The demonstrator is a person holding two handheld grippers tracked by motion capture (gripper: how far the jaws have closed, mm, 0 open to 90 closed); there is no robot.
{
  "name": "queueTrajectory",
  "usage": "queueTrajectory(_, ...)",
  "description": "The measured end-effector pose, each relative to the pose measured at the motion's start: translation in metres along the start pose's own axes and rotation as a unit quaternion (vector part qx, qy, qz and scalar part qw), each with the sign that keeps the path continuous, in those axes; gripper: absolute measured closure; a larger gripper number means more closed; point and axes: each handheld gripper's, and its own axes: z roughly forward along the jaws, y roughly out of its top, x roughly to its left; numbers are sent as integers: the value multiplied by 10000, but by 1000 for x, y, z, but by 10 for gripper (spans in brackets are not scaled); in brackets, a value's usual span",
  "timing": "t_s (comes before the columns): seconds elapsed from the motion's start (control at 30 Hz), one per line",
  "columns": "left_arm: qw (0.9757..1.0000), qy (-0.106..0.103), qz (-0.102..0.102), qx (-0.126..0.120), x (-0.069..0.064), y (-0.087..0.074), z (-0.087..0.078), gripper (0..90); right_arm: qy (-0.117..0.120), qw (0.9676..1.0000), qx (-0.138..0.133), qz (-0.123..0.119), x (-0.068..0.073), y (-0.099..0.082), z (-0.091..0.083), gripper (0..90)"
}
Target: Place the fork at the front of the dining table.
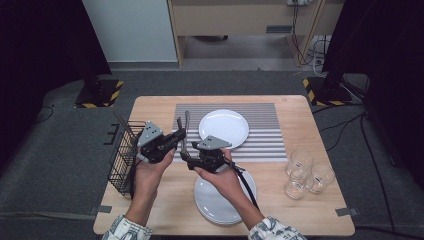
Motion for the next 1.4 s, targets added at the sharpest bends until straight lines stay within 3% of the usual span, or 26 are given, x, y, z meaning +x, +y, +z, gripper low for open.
queueTrajectory(0.77,10000,-16,25,-12,-2,1,0,867,33,9999,97,58,3,-9,11,438)
queueTrajectory(1.4,10000,-27,51,0,-4,1,0,866,152,9997,130,170,3,-4,16,438)
